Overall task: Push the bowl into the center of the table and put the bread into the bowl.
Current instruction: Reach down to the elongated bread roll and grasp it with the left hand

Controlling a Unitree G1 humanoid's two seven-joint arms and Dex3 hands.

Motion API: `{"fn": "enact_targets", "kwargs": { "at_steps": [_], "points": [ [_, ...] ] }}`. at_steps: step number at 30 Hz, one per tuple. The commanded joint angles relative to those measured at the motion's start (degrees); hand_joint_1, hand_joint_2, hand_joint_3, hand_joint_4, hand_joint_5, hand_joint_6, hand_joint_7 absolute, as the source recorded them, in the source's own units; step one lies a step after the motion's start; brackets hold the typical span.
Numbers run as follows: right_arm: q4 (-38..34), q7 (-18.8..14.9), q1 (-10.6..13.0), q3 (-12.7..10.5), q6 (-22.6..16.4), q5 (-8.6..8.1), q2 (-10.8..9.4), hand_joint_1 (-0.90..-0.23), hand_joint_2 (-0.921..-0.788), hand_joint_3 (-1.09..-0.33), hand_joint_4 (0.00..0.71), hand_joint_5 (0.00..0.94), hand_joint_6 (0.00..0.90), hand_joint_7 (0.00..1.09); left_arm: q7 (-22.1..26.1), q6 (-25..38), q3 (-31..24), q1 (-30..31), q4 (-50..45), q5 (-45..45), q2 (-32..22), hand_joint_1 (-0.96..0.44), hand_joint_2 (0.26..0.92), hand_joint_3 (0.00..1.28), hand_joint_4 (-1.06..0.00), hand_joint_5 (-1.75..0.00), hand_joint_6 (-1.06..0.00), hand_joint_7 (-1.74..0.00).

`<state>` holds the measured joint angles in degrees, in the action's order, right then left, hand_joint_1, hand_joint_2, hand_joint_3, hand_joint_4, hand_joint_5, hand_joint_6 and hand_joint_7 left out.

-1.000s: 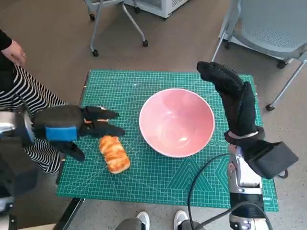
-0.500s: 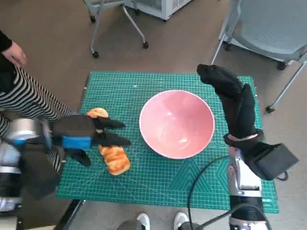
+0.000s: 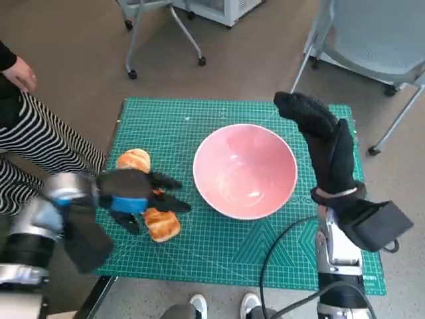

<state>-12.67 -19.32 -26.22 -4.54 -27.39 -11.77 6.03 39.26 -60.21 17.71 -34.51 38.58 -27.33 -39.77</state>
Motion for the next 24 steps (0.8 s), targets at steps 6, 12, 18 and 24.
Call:
{"fn": "enact_targets", "kwargs": {
  "at_steps": [6,12,18,24],
  "points": [
    [0.3,-0.2,2.0,-0.4,0.4,-0.63,0.4,-0.702,-0.921,-0.758,0.174,0.001,-0.001,0.63,-7.5,1.7,4.9,-2.8,8.3,-7.3,2.7,-0.29,0.723,0.01,-0.36,-0.01,-0.45,-0.06],
    [0.0,-0.2,2.2,-0.5,0.2,-0.67,0.4,-0.696,-0.921,-0.757,0.175,0.001,-0.001,0.63,-8.5,5.0,6.9,-3.2,10.6,-7.9,3.7,-0.2,0.761,0.02,-0.41,-0.03,-0.46,-0.05],
    [0.2,-0.1,2.4,-0.6,0.3,-0.58,0.4,-0.695,-0.921,-0.756,0.175,0.001,-0.001,0.62,-8.7,8.0,8.2,-3.5,11.6,-7.7,4.3,-0.12,0.86,0.06,-0.61,-0.06,-0.65,-0.1],
    [0.3,-0.1,2.4,-0.6,0.2,-0.62,0.5,-0.696,-0.921,-0.755,0.179,0.003,-0.001,0.62,-11.5,8.3,9.2,-4.0,11.9,-9.2,3.4,-0.18,0.912,0.14,-0.77,-0.32,-0.64,-0.85]
  ]
}}
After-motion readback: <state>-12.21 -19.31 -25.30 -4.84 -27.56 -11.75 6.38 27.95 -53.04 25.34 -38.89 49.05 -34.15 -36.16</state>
